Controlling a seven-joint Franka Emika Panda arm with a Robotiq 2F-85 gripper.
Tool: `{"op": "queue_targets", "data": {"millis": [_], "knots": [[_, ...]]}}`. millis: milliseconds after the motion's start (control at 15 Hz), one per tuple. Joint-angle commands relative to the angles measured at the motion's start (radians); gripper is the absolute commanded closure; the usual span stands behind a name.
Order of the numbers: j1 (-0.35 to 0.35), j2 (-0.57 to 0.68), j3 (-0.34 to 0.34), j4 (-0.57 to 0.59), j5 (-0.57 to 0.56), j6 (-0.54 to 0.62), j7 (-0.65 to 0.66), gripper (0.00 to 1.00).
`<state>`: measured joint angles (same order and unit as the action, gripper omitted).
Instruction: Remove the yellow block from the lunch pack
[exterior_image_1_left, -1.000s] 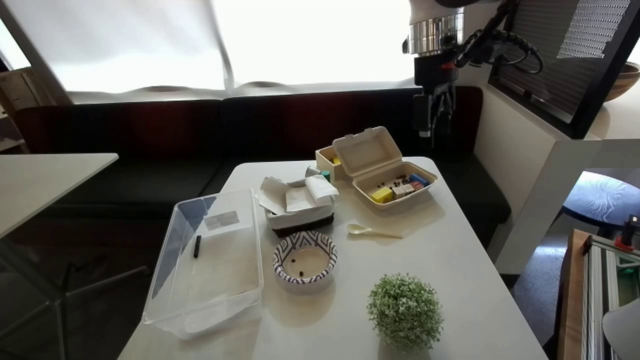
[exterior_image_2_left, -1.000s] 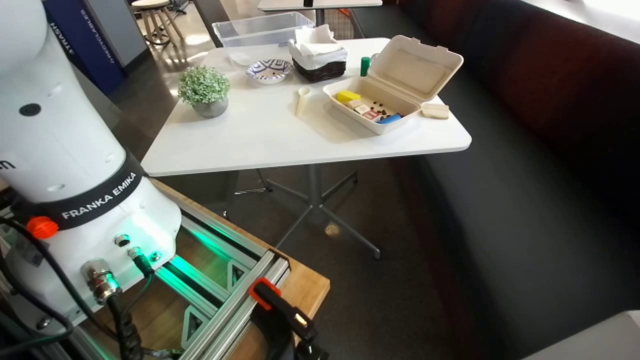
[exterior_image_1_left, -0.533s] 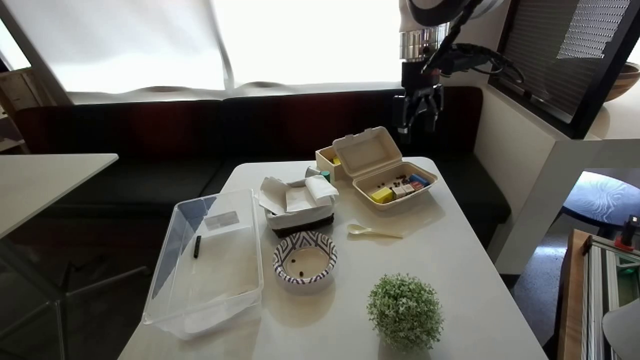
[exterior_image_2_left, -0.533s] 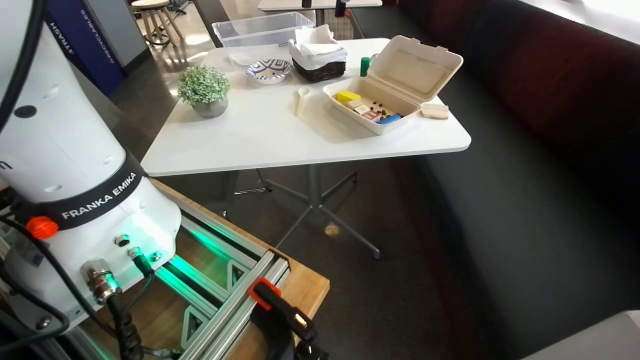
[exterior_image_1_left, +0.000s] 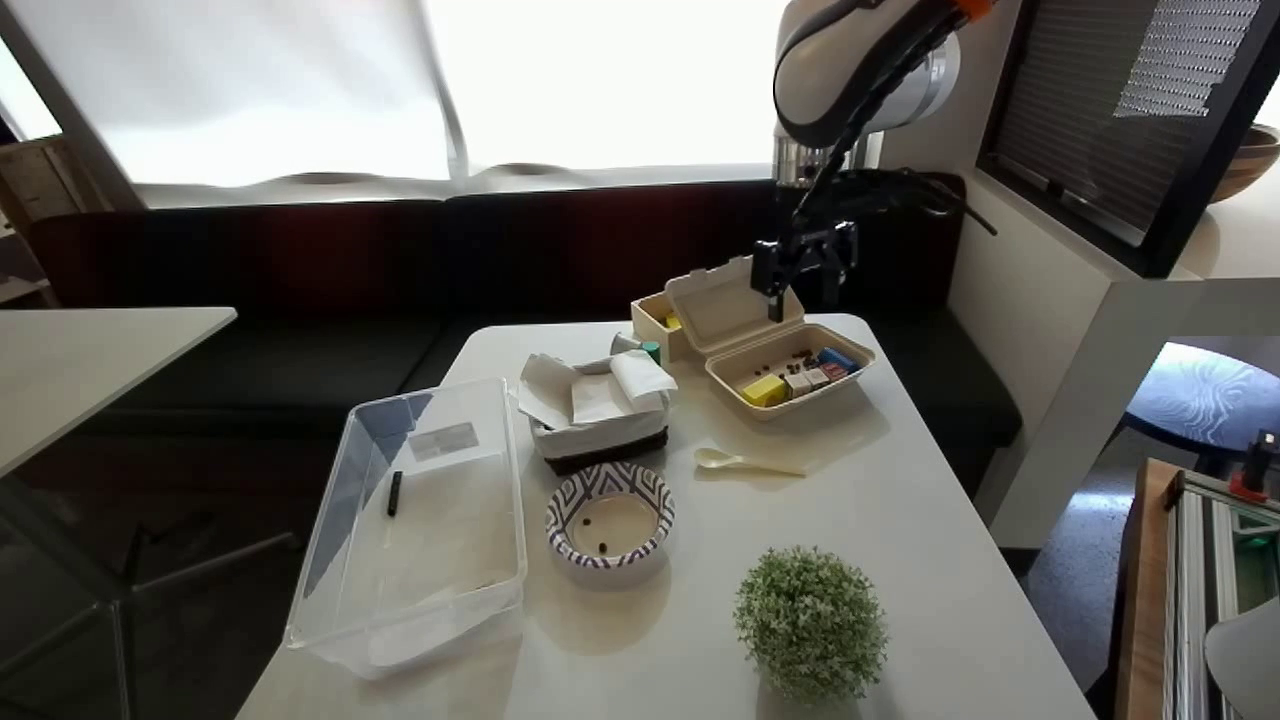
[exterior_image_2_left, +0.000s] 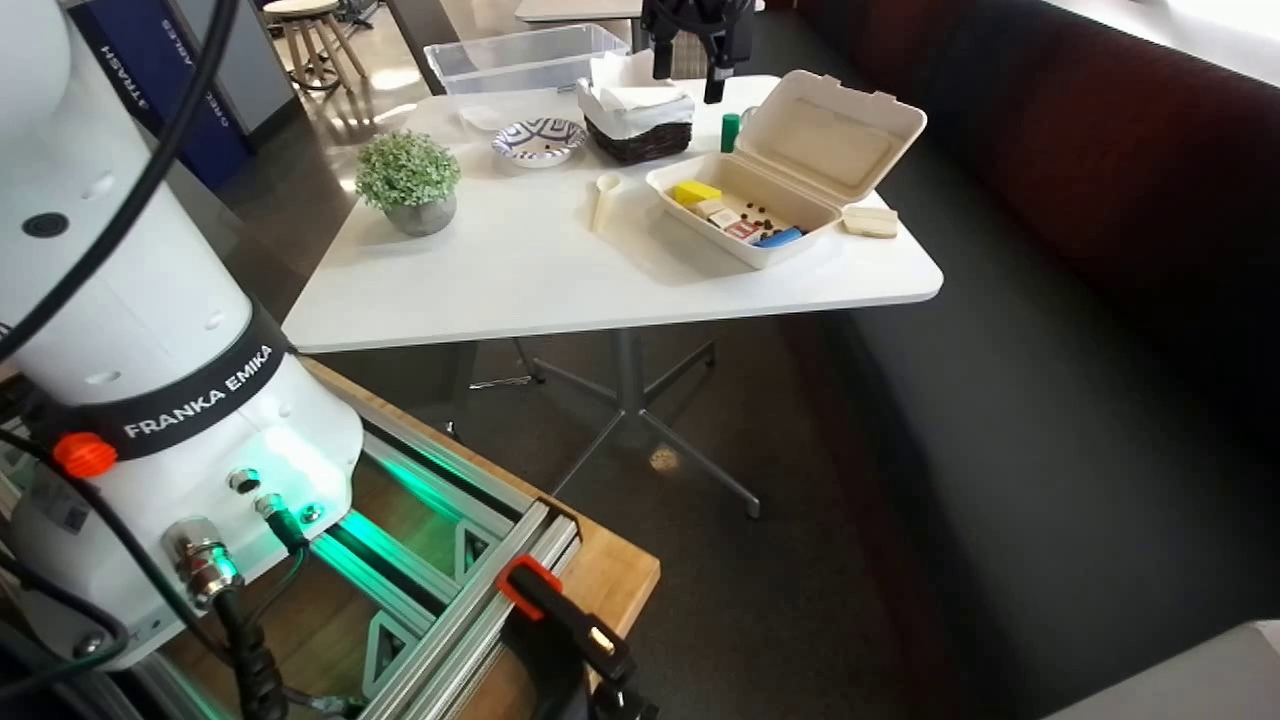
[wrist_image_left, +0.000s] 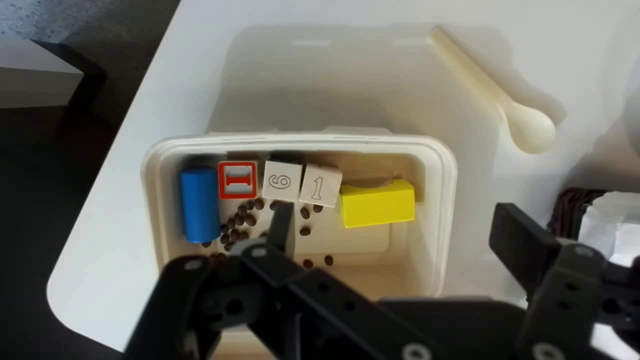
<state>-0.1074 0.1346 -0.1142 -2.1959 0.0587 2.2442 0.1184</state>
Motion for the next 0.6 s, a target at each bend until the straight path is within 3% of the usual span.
{"op": "queue_targets", "data": {"millis": [0,333,400,533], "knots": [[-0.003,0.11,0.002,0.06,0.075,0.041,0.08,0.0],[0.009,0.191,-0.014,0.104,0.129,0.074,0.317,0.0],[0.006,0.155,-0.01,0.075,0.096,0.063,0.247,0.0],[0.007,0.164,-0.011,0.08,0.096,0.063,0.252,0.0]]}}
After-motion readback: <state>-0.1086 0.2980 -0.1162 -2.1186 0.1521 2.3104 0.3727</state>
